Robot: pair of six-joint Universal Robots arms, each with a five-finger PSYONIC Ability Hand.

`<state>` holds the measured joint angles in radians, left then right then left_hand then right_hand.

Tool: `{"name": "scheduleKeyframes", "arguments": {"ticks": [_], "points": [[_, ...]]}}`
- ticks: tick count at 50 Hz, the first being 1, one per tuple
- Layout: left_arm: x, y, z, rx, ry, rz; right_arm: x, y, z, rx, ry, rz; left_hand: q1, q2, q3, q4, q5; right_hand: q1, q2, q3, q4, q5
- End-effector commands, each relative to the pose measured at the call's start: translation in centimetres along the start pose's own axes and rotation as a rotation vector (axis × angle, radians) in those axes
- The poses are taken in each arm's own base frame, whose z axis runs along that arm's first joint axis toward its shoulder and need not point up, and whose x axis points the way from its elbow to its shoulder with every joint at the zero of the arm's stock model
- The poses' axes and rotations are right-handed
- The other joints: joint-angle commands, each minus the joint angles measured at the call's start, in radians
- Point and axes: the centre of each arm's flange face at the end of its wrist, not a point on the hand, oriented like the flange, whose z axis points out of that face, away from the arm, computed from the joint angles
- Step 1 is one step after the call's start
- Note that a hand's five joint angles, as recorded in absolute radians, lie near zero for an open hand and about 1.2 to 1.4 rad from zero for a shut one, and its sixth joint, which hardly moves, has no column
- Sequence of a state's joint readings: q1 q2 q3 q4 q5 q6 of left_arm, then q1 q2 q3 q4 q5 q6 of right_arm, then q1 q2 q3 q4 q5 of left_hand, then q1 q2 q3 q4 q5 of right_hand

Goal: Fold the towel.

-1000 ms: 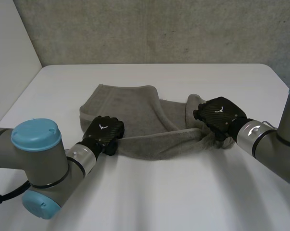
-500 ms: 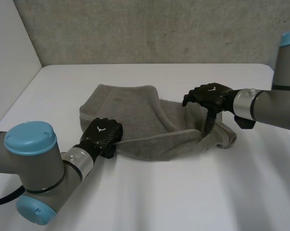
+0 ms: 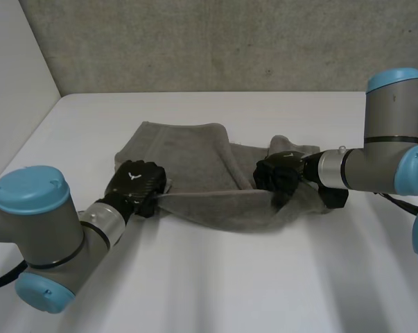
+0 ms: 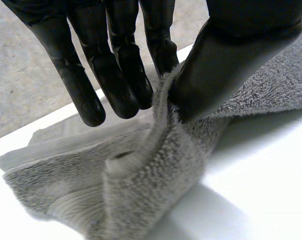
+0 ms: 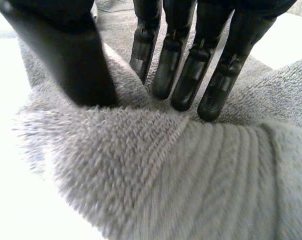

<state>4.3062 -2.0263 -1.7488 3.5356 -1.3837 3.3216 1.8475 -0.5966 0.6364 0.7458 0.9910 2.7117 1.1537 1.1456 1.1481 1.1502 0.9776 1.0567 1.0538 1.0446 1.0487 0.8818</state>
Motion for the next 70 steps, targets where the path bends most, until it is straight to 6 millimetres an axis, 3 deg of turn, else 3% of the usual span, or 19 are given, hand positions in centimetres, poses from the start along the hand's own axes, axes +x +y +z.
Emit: {"name": "scheduleKeyframes", "arguments": {"ticks": [1, 4, 9, 14, 19, 25, 30, 37, 44, 52, 58, 65, 70], "points": [[-1.4, -0.1, 0.3, 0.001, -0.036, -0.006, -0.3, 0.5, -1.3, -0.054, -0.017, -0.009, -0.012, -0.004, -0.007, -0.009, -0.011, 0.340, 0.342, 0.352, 0.348, 0.340], [-1.6, -0.1, 0.4, 0.002, -0.041, -0.007, 0.2, 0.4, -2.9, -0.065, -0.007, -0.003, -0.036, -0.028, -0.030, -0.032, -0.034, 0.340, 0.342, 0.352, 0.348, 0.340], [-1.6, -0.2, 0.5, 0.019, -0.043, -0.002, -1.0, 0.0, -5.5, 0.008, -0.005, -0.022, -0.364, -0.356, -0.358, -0.360, -0.362, 0.340, 0.342, 0.352, 0.348, 0.340], [-1.6, 0.1, 0.7, 0.020, -0.043, -0.001, -2.5, -0.6, -8.2, 0.169, 0.081, -0.034, -0.468, -0.459, -0.462, -0.464, -0.466, 0.340, 0.342, 0.352, 0.348, 0.340], [-1.5, 0.5, 0.8, 0.010, -0.041, -0.003, -2.1, 0.3, -9.3, 0.238, 0.134, 0.031, -0.494, -0.486, -0.488, -0.490, -0.492, 0.340, 0.342, 0.352, 0.348, 0.340], [-1.5, 0.8, 1.0, -0.001, -0.040, -0.004, -2.3, 1.9, -9.2, 0.245, 0.161, 0.047, -0.509, -0.500, -0.503, -0.505, -0.507, 0.340, 0.342, 0.352, 0.348, 0.340], [-1.5, 0.9, 0.9, -0.005, -0.038, 0.013, -0.3, 3.1, -9.5, 0.246, 0.310, 0.028, -0.550, -0.542, -0.544, -0.546, -0.548, 0.340, 0.342, 0.352, 0.348, 0.340], [-1.3, 0.7, 0.7, -0.007, -0.022, 0.249, 0.1, 4.6, -9.8, 0.183, 0.341, -0.038, -0.670, -0.662, -0.664, -0.666, -0.668, 0.340, 0.342, 0.352, 0.348, 0.340], [-1.2, 0.0, 0.6, 0.016, 0.016, 0.318, -0.2, 5.3, -9.7, 0.150, 0.344, -0.099, -0.717, -0.709, -0.711, -0.714, -0.716, 0.340, 0.342, 0.352, 0.348, 0.340], [-1.3, -3.4, 0.3, 0.112, 0.067, 0.326, -0.4, 5.8, -9.4, 0.137, 0.330, -0.095, -0.746, -0.738, -0.741, -0.743, -0.745, 0.340, 0.342, 0.352, 0.348, 0.340], [-1.2, -5.2, 1.4, 0.177, 0.073, 0.335, -0.5, 5.9, -9.3, 0.133, 0.328, -0.095, -0.746, -0.738, -0.741, -0.743, -0.745, 0.340, 0.342, 0.352, 0.348, 0.340], [-0.7, -4.1, 3.6, 0.161, 0.150, 0.343, -0.6, 6.0, -9.3, 0.130, 0.326, -0.095, -0.746, -0.738, -0.741, -0.743, -0.745, 0.340, 0.342, 0.352, 0.348, 0.340], [-0.2, -2.7, 4.4, 0.017, 0.263, 0.375, -0.6, 6.1, -9.3, 0.128, 0.326, -0.096, -0.729, -0.721, -0.723, -0.725, -0.727, 0.340, 0.342, 0.352, 0.348, 0.340]]}}
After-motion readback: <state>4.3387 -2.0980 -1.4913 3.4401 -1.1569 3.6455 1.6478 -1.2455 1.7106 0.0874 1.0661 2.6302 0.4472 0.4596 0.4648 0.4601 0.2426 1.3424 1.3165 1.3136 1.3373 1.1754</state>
